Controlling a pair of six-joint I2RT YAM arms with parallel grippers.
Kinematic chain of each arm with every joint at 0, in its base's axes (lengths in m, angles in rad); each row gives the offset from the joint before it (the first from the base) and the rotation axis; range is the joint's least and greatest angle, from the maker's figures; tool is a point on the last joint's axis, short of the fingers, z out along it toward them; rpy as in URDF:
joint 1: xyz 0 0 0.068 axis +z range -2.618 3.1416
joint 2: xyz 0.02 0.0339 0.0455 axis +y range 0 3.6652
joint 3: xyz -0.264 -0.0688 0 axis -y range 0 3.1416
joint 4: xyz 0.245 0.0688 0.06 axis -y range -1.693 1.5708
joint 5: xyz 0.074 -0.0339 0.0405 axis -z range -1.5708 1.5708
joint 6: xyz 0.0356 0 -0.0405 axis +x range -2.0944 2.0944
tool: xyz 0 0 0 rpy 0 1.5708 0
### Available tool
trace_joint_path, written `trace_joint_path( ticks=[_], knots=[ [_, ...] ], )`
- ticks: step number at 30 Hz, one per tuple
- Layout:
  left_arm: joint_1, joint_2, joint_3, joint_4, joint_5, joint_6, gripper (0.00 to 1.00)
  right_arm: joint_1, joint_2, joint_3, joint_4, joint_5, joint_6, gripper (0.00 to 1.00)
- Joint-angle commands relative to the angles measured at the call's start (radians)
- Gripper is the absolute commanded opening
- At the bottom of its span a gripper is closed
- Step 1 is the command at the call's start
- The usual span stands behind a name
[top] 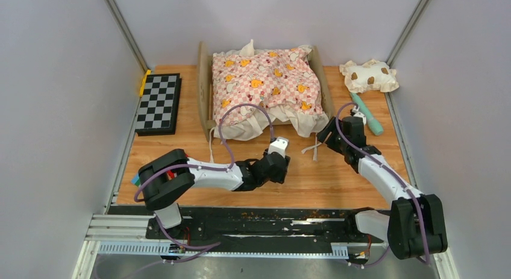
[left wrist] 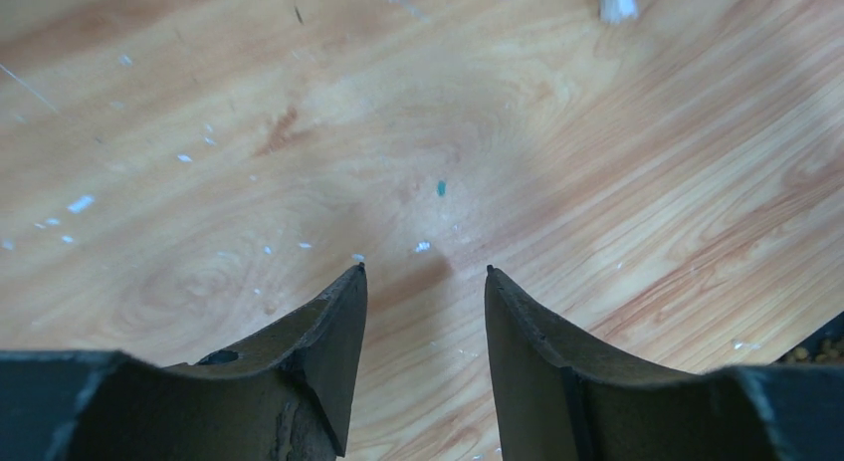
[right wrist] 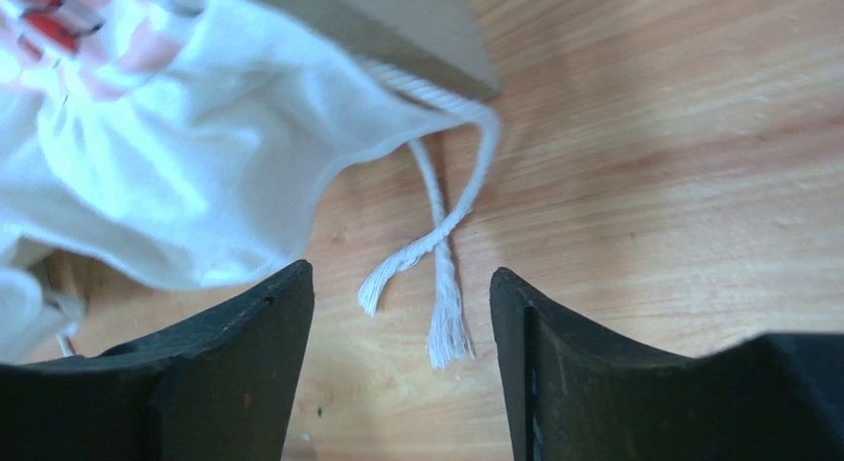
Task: Set up the pet bed
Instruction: Tie the ropes to the bed frame.
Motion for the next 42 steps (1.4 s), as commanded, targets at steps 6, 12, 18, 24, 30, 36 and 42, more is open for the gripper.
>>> trace_joint_path(
  ticks=[6,12,18,24,30,36,42],
  knots=[
    [0.120,-0.186,-0.054,0.062,0.114,0.105,0.65,0.033,0.094,0.087,-0.080,-0.195,-0.202,0.55],
    [0.146,-0.280,-0.078,0.080,0.130,0.193,0.74,0.061,0.150,0.095,-0.092,-0.176,-0.192,0.50],
    [0.150,-0.427,-0.121,0.102,0.058,0.243,0.88,0.097,0.178,0.090,-0.122,-0.088,-0.176,0.46],
    [0.174,-0.607,-0.254,0.242,0.011,0.231,1.00,0.113,0.234,0.100,-0.138,-0.026,-0.167,0.43],
    [0.186,-0.667,-0.269,0.234,0.026,0.291,1.00,0.160,0.290,0.123,-0.164,0.033,-0.159,0.33],
    [0.187,-0.662,-0.265,0.240,0.072,0.411,0.98,0.174,0.284,0.126,-0.192,0.055,-0.153,0.15],
    [0.189,-0.584,-0.238,0.303,0.152,0.534,0.97,0.173,0.249,0.139,-0.221,0.041,-0.175,0.03]
  ],
)
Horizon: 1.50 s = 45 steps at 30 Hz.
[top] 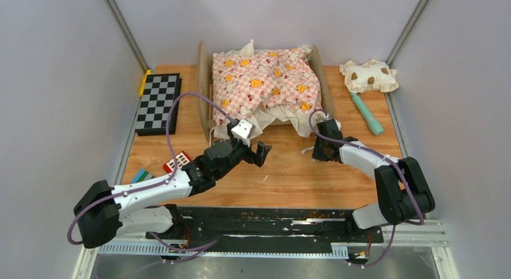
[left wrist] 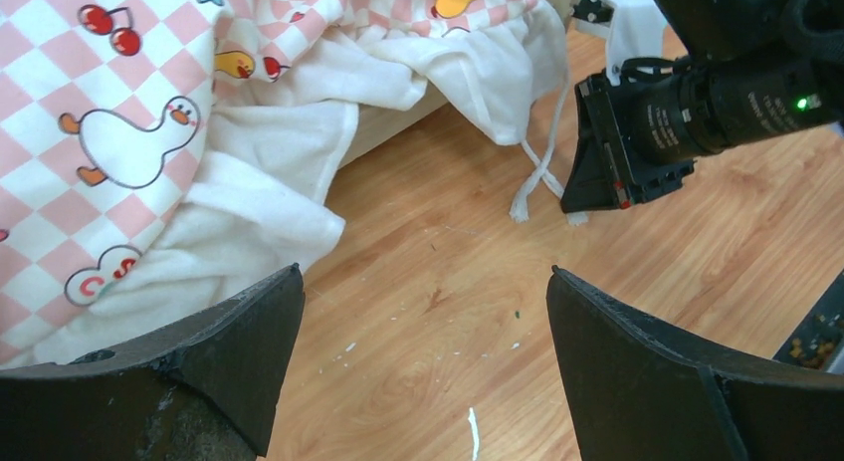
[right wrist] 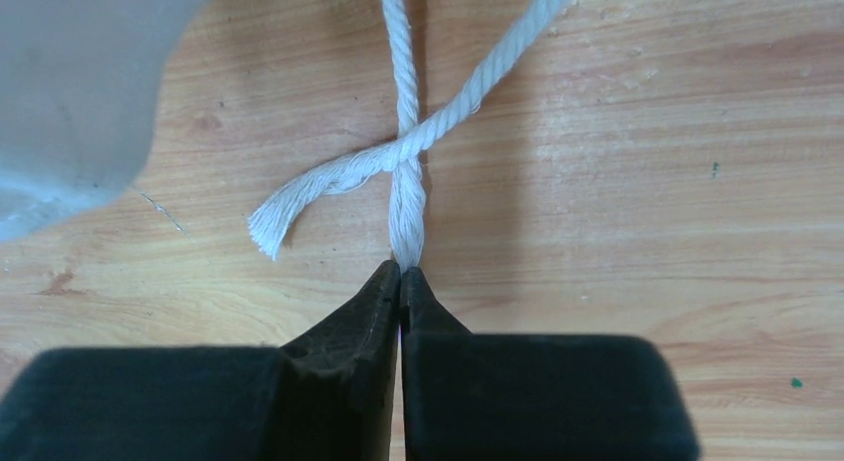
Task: Set up the pet bed
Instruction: Tie the ropes to the bed frame.
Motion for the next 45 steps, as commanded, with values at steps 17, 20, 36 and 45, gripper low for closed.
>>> trace_joint_path(
  ticks=[17,20,36,45],
  knots=[
    [0.005,0.453,0.073,0.507,0.392,0.682,0.98,-0.133,-0.068,0.153,-0.149,-0.317,-0.159,0.00],
    [0.005,0.513,0.093,0.533,0.447,0.777,0.94,-0.159,-0.085,0.152,-0.156,-0.365,-0.170,0.00],
    [0.005,0.737,0.354,0.372,0.674,0.961,0.96,-0.230,-0.143,0.157,-0.197,-0.478,-0.198,0.00],
    [0.005,0.808,0.420,0.368,0.748,0.815,0.88,-0.253,-0.190,0.156,-0.213,-0.519,-0.201,0.00]
  ],
)
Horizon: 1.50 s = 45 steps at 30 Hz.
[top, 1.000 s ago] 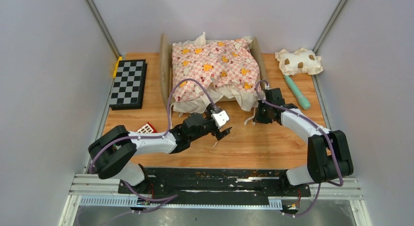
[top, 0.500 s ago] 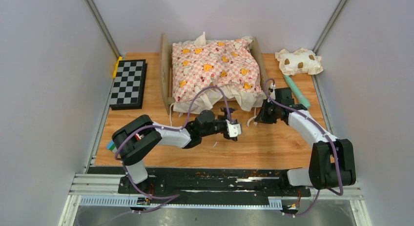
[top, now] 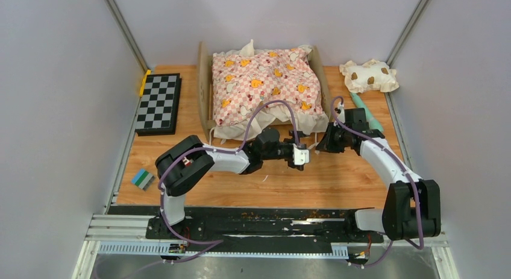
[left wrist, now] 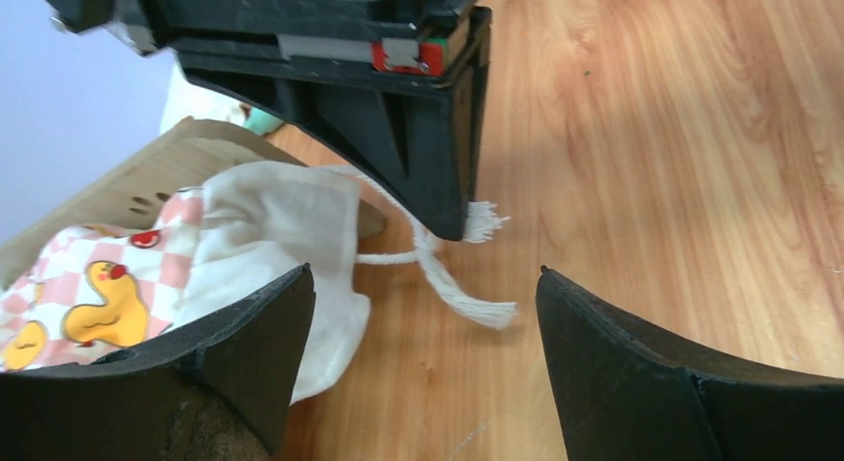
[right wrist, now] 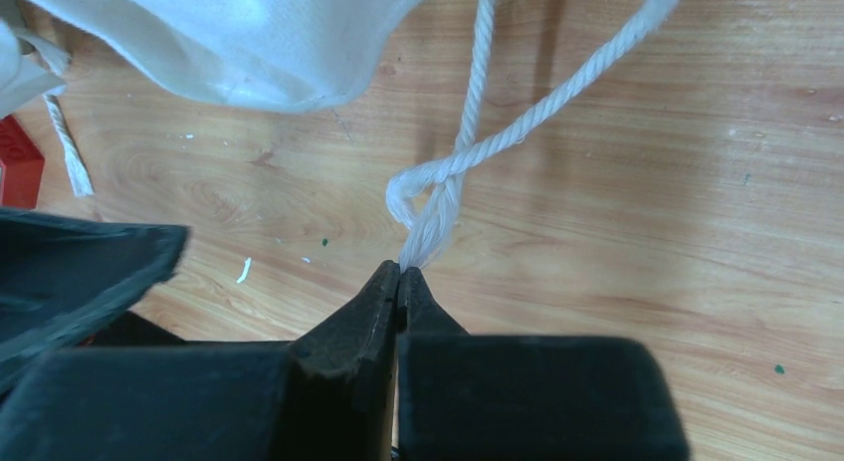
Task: Set up the pet bed
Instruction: Tie the ropes to the bed frame.
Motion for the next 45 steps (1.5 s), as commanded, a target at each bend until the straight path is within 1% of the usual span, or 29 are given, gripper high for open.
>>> trace_joint_path(
  ticks=[1,9,13,18,23,45],
  knots=[
    [0.004,0.021,0.035,0.005,0.066,-0.079,0.87,-0.013,-0.052,0.033,0.000,-0.047,-0.017,0.00],
    [0.004,0.076,0.099,0.025,0.053,-0.171,0.86,-0.025,-0.065,0.033,-0.004,-0.075,-0.022,0.00],
    [0.003,0.095,0.126,0.031,0.053,-0.193,0.86,-0.028,-0.065,0.032,-0.004,-0.086,-0.023,0.00],
    [0.003,0.116,0.153,-0.003,0.021,-0.171,0.80,-0.031,-0.078,0.030,-0.007,-0.096,-0.021,0.00],
    [0.003,0.123,0.154,-0.029,-0.009,-0.150,0.77,-0.032,-0.093,0.030,-0.015,-0.113,-0.016,0.00],
    [0.001,0.198,0.233,-0.006,-0.042,-0.116,0.75,-0.032,-0.130,0.039,-0.053,-0.139,-0.030,0.00]
  ],
)
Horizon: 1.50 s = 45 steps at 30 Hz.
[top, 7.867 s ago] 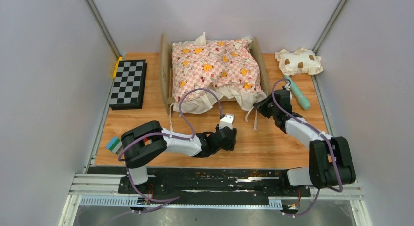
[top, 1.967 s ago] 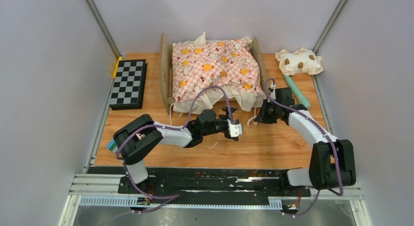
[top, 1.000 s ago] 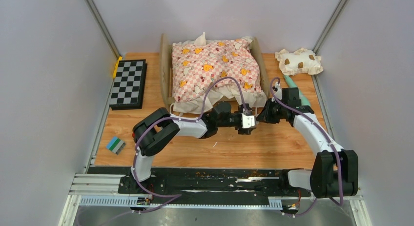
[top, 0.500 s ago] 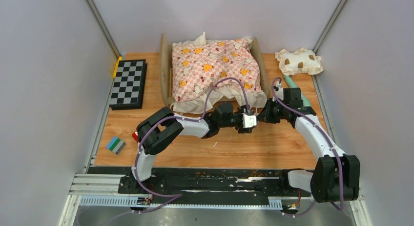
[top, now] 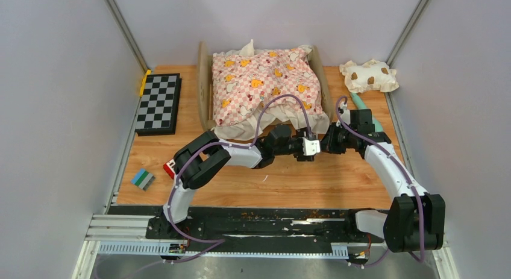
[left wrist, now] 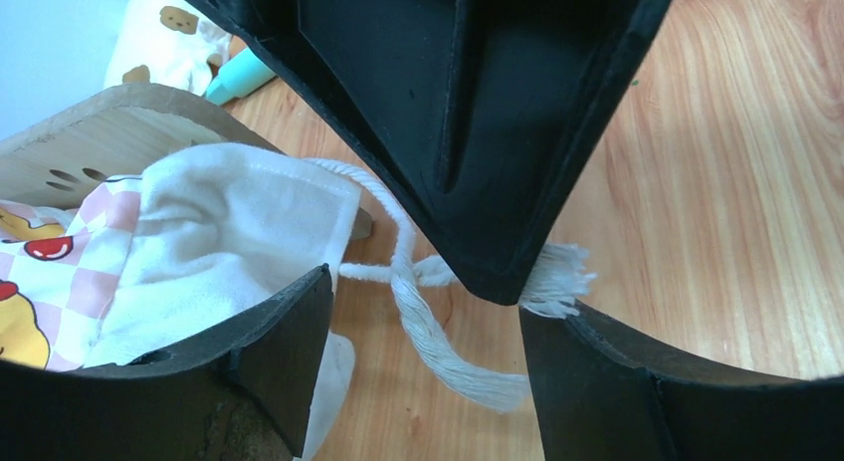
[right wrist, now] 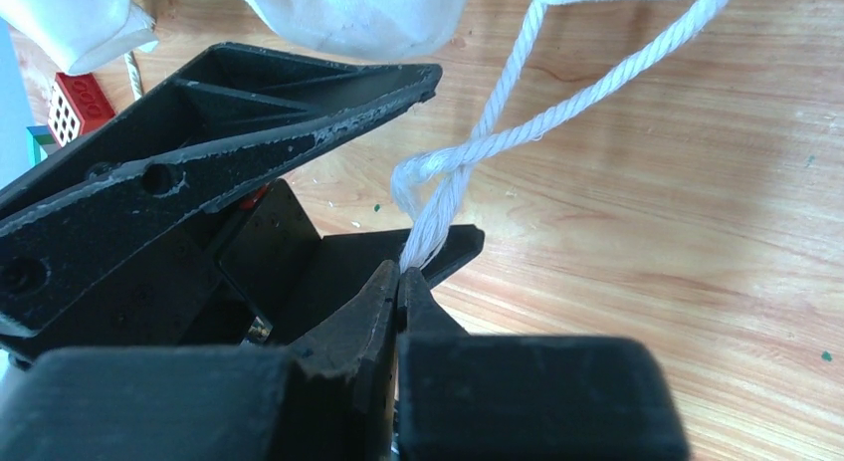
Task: Set up the pet bed
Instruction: Tie the ropes to the bed frame.
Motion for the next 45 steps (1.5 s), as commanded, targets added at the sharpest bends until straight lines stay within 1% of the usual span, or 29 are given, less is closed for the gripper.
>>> trace_joint_path(
  ticks=[1,3,10,17,24,27,33,41,45],
  knots=[
    [0.001,0.021,0.045,0.034,-0.002,0.019,0.74,-0.004,-0.038,0.039,-0.002,-0.020,-0.017,0.00],
    [-0.001,0.026,0.051,0.035,-0.005,0.024,0.73,-0.004,-0.039,0.041,-0.005,-0.018,-0.018,0.00],
    [-0.010,0.038,0.073,0.011,0.012,0.048,0.54,-0.004,-0.037,0.044,-0.008,-0.018,-0.020,0.00],
    [-0.009,0.042,0.077,0.018,0.023,0.056,0.46,-0.004,-0.038,0.038,-0.008,-0.020,-0.021,0.00],
    [-0.010,0.046,0.087,0.006,0.052,0.059,0.26,-0.004,-0.039,0.036,-0.007,-0.014,-0.022,0.00],
    [-0.010,0.048,0.088,0.006,0.059,0.055,0.23,-0.006,-0.039,0.035,-0.007,-0.009,-0.023,0.00],
    [-0.009,0.045,0.084,0.004,0.080,0.037,0.00,-0.009,-0.051,0.031,-0.003,0.025,-0.024,0.00],
    [-0.007,0.032,0.072,-0.022,0.074,-0.007,0.00,-0.046,-0.109,0.008,0.045,0.130,0.020,0.01],
    [-0.007,0.025,0.074,-0.055,0.090,-0.035,0.00,-0.054,-0.096,0.009,0.079,0.167,0.038,0.03]
  ],
)
